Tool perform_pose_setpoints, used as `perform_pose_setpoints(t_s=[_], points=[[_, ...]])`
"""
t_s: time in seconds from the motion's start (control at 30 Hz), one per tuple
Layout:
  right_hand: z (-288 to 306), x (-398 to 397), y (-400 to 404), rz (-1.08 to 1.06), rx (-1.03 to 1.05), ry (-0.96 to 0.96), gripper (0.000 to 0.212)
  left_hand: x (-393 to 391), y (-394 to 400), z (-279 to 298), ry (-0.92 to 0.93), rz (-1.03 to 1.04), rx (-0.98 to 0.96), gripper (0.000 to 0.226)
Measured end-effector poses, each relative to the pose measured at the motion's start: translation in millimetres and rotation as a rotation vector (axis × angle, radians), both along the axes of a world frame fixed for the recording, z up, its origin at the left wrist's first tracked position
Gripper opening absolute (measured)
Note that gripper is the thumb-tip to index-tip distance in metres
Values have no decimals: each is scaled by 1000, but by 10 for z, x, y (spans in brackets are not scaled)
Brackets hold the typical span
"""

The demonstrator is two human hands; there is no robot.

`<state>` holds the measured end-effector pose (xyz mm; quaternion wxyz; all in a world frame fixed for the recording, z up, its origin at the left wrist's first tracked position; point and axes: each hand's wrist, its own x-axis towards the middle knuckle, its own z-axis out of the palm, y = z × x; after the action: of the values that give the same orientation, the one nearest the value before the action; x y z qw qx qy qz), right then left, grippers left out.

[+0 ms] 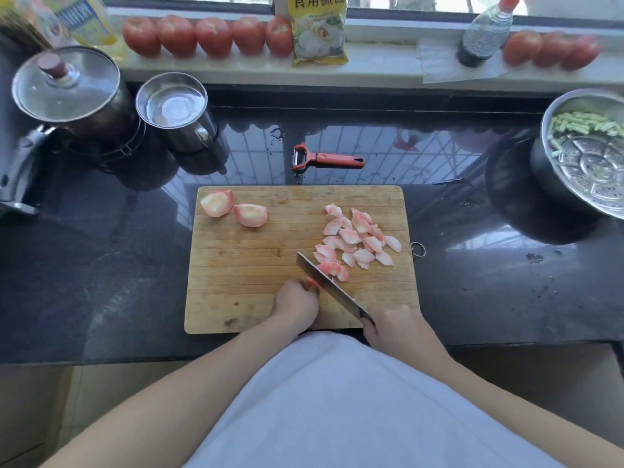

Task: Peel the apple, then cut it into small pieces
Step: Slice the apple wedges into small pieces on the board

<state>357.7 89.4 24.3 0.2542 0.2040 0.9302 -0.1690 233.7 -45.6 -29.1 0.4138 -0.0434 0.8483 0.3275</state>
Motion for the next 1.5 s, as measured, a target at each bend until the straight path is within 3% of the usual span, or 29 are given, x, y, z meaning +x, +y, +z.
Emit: perform_pose_setpoints(t_s=[0.8,1.03,1.3,1.5], points=[[-3,-31,21,86,65,-44,28,-36,10,-115,0,-182,-75,21],[-261,-273,-119,145,60,44,17,-10,27,-62,-35,-59,-82,26],[-175,-274,-110,-68,-103,273,32,-1,-19,-57,6,-91,-56,29],[-134,-35,12,-159,-60,231,32,-5,-99,-42,40,-118,16,28]])
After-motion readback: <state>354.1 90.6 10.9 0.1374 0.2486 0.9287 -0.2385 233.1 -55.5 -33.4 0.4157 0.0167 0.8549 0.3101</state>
